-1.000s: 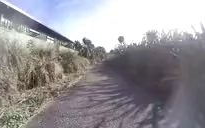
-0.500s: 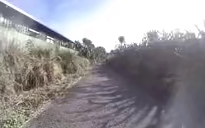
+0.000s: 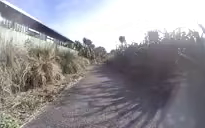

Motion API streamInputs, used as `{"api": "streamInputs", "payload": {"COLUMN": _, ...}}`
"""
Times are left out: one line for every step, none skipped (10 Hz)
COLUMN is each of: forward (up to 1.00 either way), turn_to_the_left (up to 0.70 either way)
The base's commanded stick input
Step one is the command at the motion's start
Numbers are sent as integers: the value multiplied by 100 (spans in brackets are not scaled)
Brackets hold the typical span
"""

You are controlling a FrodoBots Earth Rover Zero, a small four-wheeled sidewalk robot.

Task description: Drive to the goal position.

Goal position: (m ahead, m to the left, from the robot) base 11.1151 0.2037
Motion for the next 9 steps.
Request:
{"api": "streamInputs", "payload": {"forward": 23, "turn_to_the_left": 0}}
{"api": "streamInputs", "payload": {"forward": 23, "turn_to_the_left": 0}}
{"api": "streamInputs", "payload": {"forward": 23, "turn_to_the_left": 0}}
{"api": "streamInputs", "payload": {"forward": 23, "turn_to_the_left": 0}}
{"api": "streamInputs", "payload": {"forward": 23, "turn_to_the_left": 0}}
{"api": "streamInputs", "payload": {"forward": 23, "turn_to_the_left": 0}}
{"api": "streamInputs", "payload": {"forward": 23, "turn_to_the_left": 0}}
{"api": "streamInputs", "payload": {"forward": 23, "turn_to_the_left": 0}}
{"api": "streamInputs", "payload": {"forward": 23, "turn_to_the_left": 0}}
